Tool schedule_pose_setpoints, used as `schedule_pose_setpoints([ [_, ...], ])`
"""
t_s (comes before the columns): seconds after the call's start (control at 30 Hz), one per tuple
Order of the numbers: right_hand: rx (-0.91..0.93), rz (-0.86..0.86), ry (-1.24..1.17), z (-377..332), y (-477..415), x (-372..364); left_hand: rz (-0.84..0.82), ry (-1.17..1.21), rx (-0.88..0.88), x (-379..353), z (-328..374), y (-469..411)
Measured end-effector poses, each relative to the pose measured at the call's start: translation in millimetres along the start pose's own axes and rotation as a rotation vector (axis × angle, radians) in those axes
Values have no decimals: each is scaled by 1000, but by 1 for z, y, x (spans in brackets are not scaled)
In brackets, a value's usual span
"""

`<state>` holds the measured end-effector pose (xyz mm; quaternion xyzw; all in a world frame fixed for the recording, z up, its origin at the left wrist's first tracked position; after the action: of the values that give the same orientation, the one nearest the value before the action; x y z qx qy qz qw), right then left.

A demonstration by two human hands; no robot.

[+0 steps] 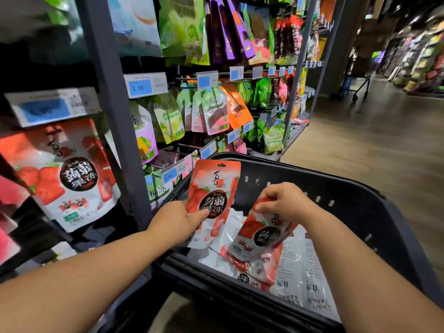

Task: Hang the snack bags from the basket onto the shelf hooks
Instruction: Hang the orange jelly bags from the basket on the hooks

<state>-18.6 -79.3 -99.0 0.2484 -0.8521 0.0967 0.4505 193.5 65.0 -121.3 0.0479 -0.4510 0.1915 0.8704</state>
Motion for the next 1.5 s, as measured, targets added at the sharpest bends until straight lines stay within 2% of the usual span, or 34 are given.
schedule_pose_setpoints([
  [0.13,129,57,-83,-29,10,22,39,66,-19,2,8,-2],
  [0.2,189,97,-102,-41,15,29,72,172,-2,0,11,-3],
  [0.37,363,322,-97,-65,24,51,151,351,16,-4,25,-2],
  [0.47,379,419,1,-81,30,63,183,523,22,-3,39,0],
  [0.67,386,565,241,-94,31,76,94,689,-13,2,60,10],
  [0.9,530,657,355,-110,45,75,60,726,-21,9,80,31],
  [1.0,621,752,299,-116,49,69,31,763,-87,12,92,39],
  [1.1,659,808,238,-124,54,64,13,752,-58,15,92,43],
  [1.17,668,772,155,-128,57,62,70,718,-23,20,86,46],
  [1.3,654,587,-84,-133,57,56,151,718,-2,29,74,53],
  [1.37,664,571,-152,-135,55,53,187,730,23,28,68,56],
  [1.43,585,625,-186,-133,51,53,241,767,70,28,62,59],
  [1.5,423,627,-255,-128,48,53,324,795,113,35,54,63],
])
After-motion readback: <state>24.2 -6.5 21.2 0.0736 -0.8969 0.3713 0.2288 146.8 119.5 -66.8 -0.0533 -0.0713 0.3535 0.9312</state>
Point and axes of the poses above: each hand's wrist, its own y-axis away from the middle knuckle, its own x-axis out of the back of the hand, z = x × y, the point moved 2 cm from there along -y, towards the middle knuckle, and after that the axes turned 6 degrees about -x, right-handed, at the moved point
